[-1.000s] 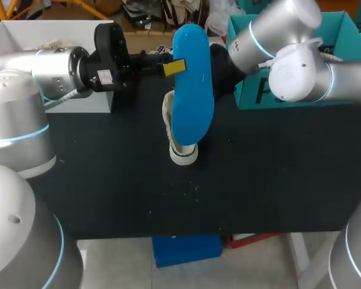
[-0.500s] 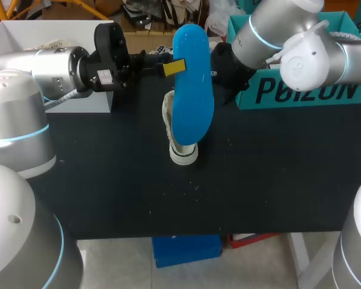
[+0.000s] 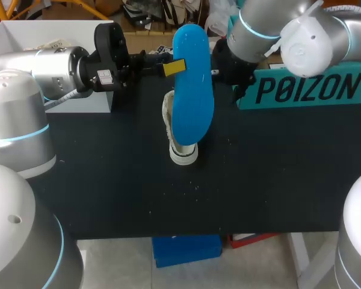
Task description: Take the shoe out of the shoebox, open the shoe tongue, remove and reinsert the insole, then place the shoe into the shoebox
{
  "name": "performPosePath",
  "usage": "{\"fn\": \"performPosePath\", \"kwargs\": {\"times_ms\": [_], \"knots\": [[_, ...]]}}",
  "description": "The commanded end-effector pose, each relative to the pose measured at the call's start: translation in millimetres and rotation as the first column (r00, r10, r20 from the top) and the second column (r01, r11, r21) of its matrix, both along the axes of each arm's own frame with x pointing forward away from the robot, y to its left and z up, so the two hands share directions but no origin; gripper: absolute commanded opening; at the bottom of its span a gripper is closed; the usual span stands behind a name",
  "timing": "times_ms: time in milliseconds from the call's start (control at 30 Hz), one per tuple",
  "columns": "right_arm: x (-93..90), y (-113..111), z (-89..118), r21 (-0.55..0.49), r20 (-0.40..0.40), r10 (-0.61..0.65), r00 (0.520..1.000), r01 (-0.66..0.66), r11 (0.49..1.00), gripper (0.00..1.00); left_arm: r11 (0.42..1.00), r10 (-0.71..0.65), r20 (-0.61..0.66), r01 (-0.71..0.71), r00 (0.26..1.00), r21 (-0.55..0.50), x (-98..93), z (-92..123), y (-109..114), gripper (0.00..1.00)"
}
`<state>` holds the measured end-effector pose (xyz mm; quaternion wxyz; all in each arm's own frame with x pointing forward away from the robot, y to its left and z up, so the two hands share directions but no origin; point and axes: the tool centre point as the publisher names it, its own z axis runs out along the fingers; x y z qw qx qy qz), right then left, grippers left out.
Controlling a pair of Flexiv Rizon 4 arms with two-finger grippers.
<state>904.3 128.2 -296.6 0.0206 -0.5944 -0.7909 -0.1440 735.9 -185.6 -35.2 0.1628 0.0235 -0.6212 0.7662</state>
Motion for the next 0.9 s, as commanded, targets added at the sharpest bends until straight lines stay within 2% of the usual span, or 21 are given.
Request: {"fn": "performPosePath", "kwargs": {"times_ms": [33,400,500,900], "knots": [[-1.0,1.5,1.2,-0.011,0.002,-0.003,1.000,0.003,1.000,1.00,1.000,0.005,0.001,-0.005,1.000,0.000,-0.7,-0.8,-1.8,0.00],[-1.0,1.5,1.2,-0.011,0.002,-0.003,1.000,0.003,1.000,1.00,1.000,0.005,0.001,-0.005,1.000,0.000,-0.7,-0.8,-1.8,0.00],[1.5,-2.3,2.4,-0.150,-0.007,0.025,1.000,-0.026,0.988,1.00,1.000,0.005,0.001,-0.005,1.000,0.000,-0.7,-0.8,-1.8,0.00],[-0.8,-16.0,-3.3,-0.252,-0.040,0.027,0.999,-0.037,0.967,1.00,1.000,0.005,0.001,-0.005,1.000,0.000,-0.7,-0.8,-1.8,0.00]]}}
